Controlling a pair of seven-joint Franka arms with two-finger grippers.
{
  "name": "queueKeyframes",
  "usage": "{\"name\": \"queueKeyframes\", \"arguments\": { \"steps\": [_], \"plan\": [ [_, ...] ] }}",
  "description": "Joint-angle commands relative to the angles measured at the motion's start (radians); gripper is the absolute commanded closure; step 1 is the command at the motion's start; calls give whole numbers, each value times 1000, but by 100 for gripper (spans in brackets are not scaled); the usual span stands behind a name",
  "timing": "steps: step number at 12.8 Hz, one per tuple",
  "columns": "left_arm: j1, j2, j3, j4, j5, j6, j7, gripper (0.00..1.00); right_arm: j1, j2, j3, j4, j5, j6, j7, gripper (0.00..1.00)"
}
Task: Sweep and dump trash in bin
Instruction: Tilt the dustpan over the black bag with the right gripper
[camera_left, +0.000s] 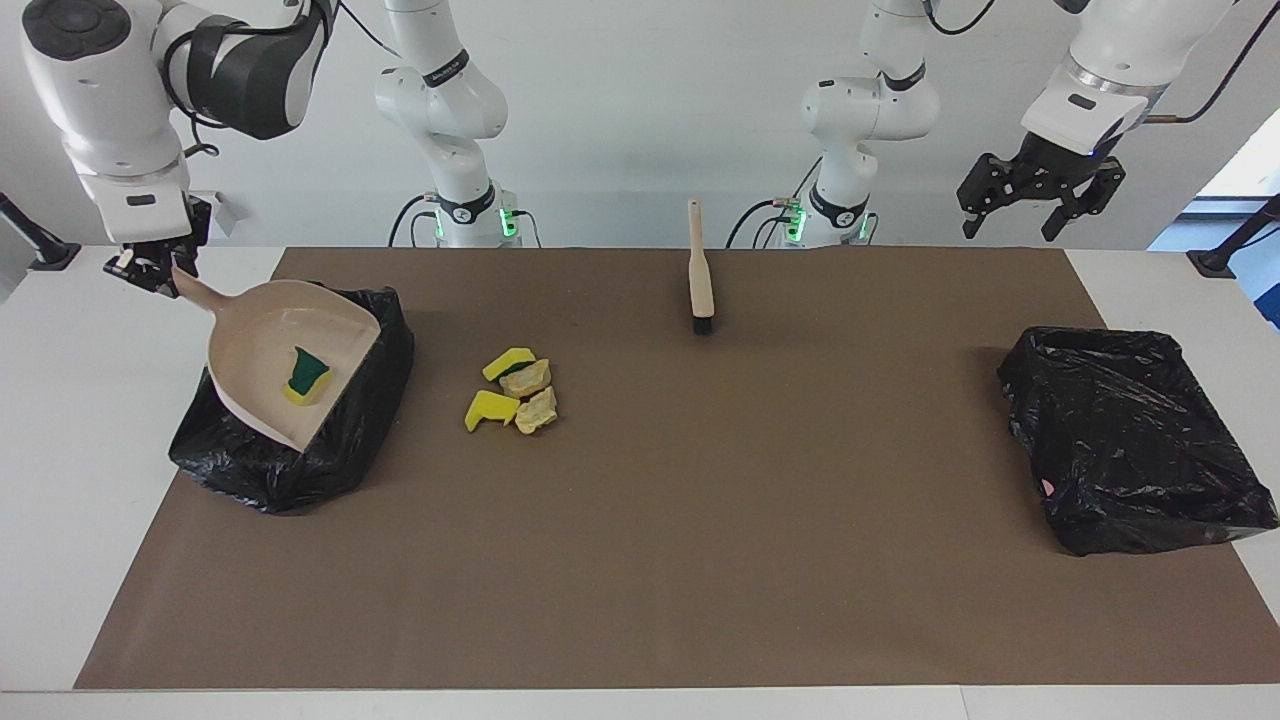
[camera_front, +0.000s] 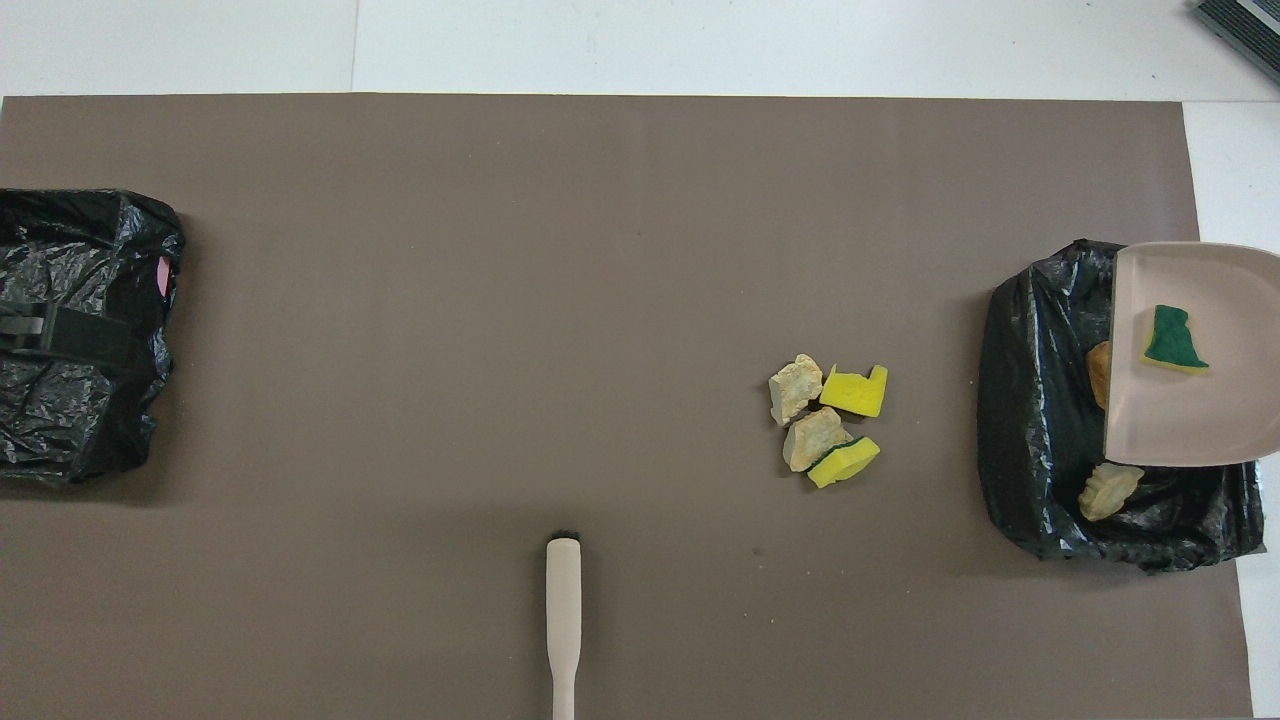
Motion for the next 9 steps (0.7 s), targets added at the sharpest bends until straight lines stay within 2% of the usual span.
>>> {"name": "queueKeyframes", "arguments": {
  "steps": [1, 7, 9],
  "plan": [
    [4, 1, -17, 23, 15, -38, 9, 0, -20, -14, -1, -3, -55, 32, -92, 100],
    [14, 7, -31, 27, 14, -46, 7, 0, 26, -1, 3, -77, -441, 143, -144, 100],
    [32, 12, -32, 29, 14, -45, 9, 0, 46, -1, 3, -88, -495, 142, -146, 100]
  ]
}}
